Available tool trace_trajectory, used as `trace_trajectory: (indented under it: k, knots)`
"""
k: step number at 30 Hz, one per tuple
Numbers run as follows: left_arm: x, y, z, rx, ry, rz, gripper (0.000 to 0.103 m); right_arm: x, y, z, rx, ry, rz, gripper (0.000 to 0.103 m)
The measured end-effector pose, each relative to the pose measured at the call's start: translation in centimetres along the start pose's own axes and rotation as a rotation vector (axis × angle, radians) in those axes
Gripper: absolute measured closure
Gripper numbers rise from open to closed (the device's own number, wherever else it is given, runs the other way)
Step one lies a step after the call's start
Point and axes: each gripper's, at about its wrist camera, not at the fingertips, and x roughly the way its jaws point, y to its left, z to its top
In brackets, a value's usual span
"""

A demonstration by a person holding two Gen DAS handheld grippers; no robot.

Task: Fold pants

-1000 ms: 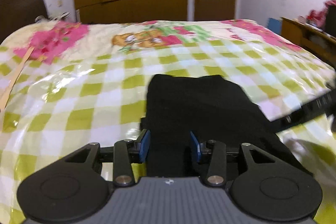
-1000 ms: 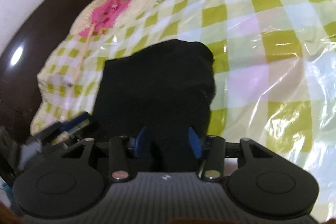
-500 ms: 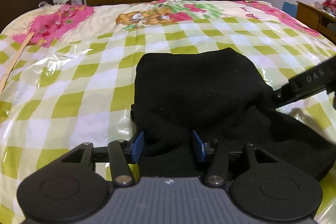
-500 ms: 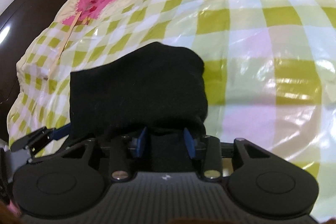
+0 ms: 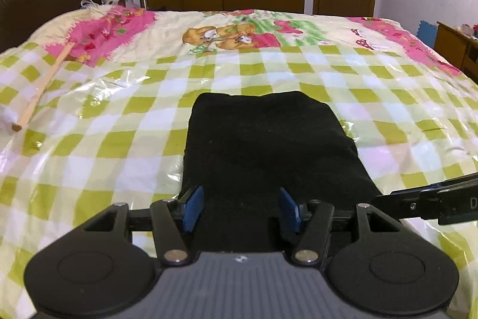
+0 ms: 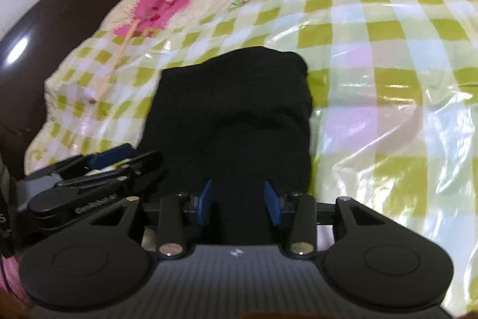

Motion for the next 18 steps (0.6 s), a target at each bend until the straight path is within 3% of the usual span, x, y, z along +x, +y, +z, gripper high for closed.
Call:
trace_trajectory:
  k: [4,8,10,13,18]
  knots:
    - [-2.0,-1.5,-0.2,0.029,-0.030,0.075,0.020,-1.8,1.3,-0.8,-0.032,-0.024,0.018,0.060]
    - [-3.9,-1.9,-0.3,-0.015,-0.061,0.072,0.008,-3.4,1.8,-1.7,-0.037,-0.040,0.030,0.056]
    - [-4.3,-2.5,-0.4,0.000,-0.058,0.135,0.000,-4.0,1.9,-2.3,-0.041,-0.044,0.035,0.056]
    - [-5.0,-3.7,-0.7,0.051,-0.065,0.226,0.000,-5.0,1.9,-3.1,-0.040,-0.052,0.035,0.056]
    - [-5.9,-3.2,-1.0,-0.053,-0.041,0.137,0.000,-6.4,1.5,-4.2,-0.022,-0.067,0.026,0.054]
